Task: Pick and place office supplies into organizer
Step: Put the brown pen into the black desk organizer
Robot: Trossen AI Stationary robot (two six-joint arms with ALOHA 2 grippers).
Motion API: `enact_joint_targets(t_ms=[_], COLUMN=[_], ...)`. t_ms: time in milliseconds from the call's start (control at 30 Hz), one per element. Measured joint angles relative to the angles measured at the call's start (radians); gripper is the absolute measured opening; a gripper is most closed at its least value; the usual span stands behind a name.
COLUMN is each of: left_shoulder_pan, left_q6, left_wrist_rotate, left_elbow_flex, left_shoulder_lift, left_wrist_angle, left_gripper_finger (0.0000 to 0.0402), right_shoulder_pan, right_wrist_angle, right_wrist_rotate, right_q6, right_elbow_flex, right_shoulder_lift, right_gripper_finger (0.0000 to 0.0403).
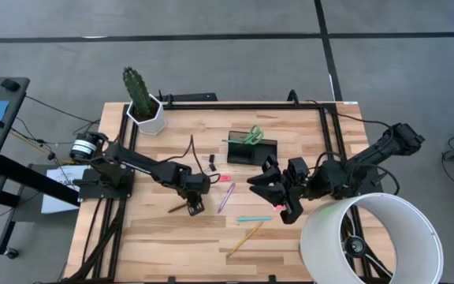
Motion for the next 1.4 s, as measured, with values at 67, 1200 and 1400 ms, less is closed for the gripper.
enact_joint_targets(t_ms=[67, 1200, 1400], left_shoulder_pan=[-0.003, -0.040, -0.053], left_q6=[0.001, 0.067, 0.076], left_wrist_rotate=[-0.035, -0.153, -0.122], left_elbow_flex=[0.000, 0.001, 0.008], left_shoulder_lift=[-0.001, 0.014, 0.062], left_wrist_angle=[0.004, 0.023, 0.022], left_gripper_finger=[0.0125, 0.0125, 0.0125], right_shoulder_pan=[0.000, 0.000, 0.000], right_wrist_angle=[0.000, -0.004, -0.008], right_wrist_rotate=[0.000, 0.000, 0.000], right_q6=[0.000, -0.001, 0.000], right_elbow_flex=[0.000, 0.000, 0.000], right_shoulder_lift=[0.000, 0.000, 0.000], right_gripper_finger=[0.0098, 0.0098, 0.0098])
